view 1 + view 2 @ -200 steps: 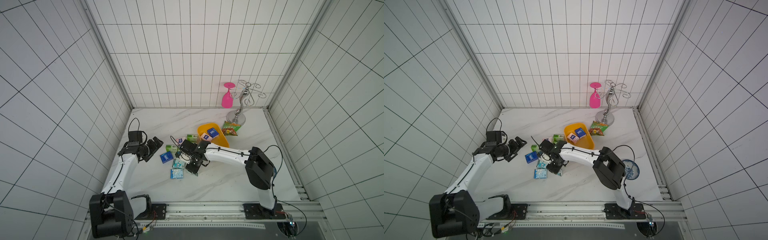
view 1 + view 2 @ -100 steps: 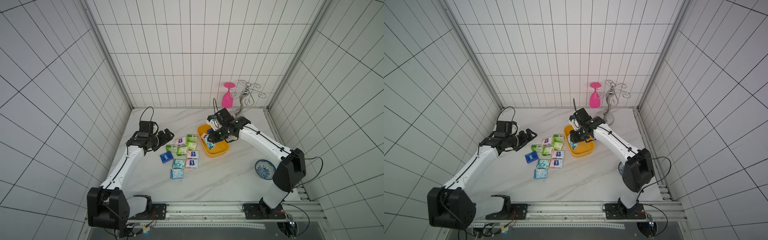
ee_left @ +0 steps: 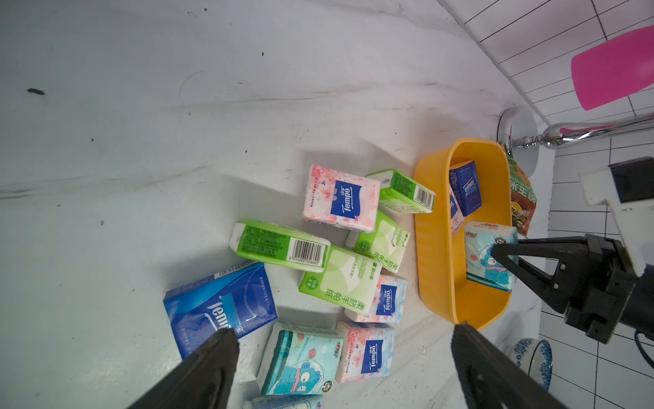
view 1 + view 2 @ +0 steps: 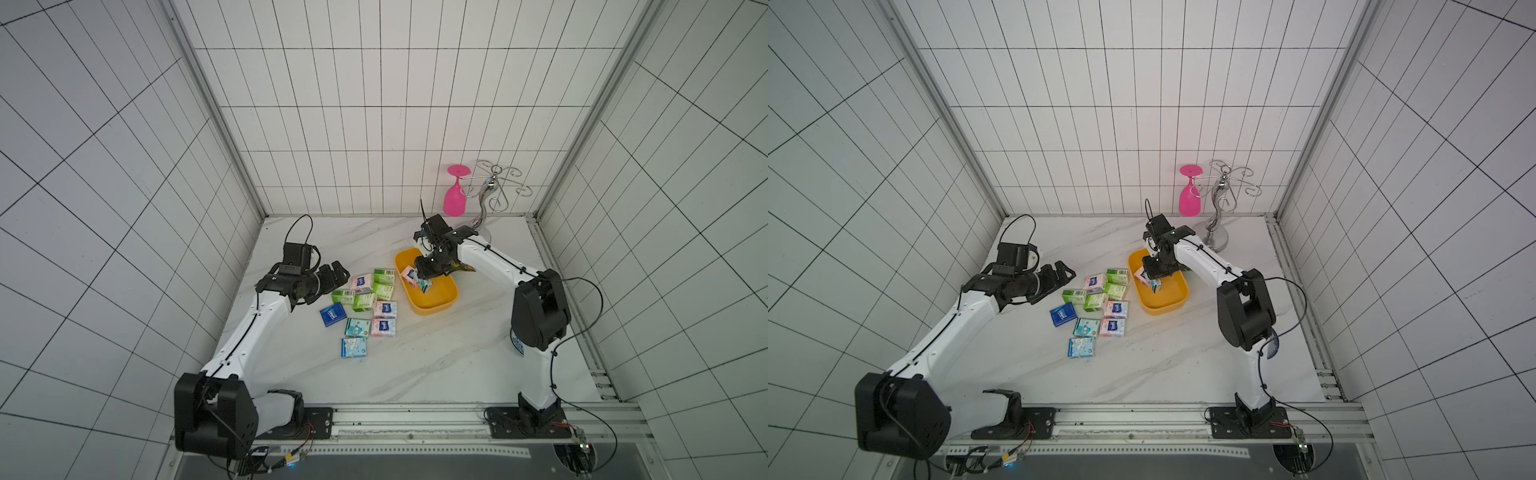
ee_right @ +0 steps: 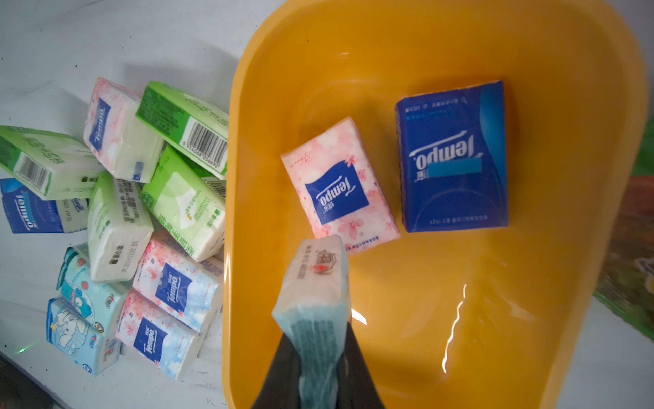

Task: Put the pocket tissues into the storage box
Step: Place the pocket tissues in the storage box.

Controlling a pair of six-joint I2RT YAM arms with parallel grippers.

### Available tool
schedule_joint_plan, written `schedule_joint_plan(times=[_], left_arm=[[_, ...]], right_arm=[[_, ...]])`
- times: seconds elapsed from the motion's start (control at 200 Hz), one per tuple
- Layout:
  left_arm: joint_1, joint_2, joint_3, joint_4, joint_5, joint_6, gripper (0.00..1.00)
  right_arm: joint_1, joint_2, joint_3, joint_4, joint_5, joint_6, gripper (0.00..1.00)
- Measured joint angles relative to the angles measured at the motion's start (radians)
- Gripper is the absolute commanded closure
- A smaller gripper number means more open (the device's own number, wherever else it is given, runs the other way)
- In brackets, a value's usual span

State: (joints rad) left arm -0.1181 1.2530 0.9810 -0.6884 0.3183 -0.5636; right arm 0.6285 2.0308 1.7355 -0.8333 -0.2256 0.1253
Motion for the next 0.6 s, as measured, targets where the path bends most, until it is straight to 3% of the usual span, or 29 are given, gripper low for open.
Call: schedule_joint_plan(times=[0.6], left_arm=[[0.000, -0.003, -0.034, -0.014, -0.037, 0.024, 0.03]], right_arm=[[0.001, 0.157, 0.138, 0.043, -0.119, -0.019, 0.97]])
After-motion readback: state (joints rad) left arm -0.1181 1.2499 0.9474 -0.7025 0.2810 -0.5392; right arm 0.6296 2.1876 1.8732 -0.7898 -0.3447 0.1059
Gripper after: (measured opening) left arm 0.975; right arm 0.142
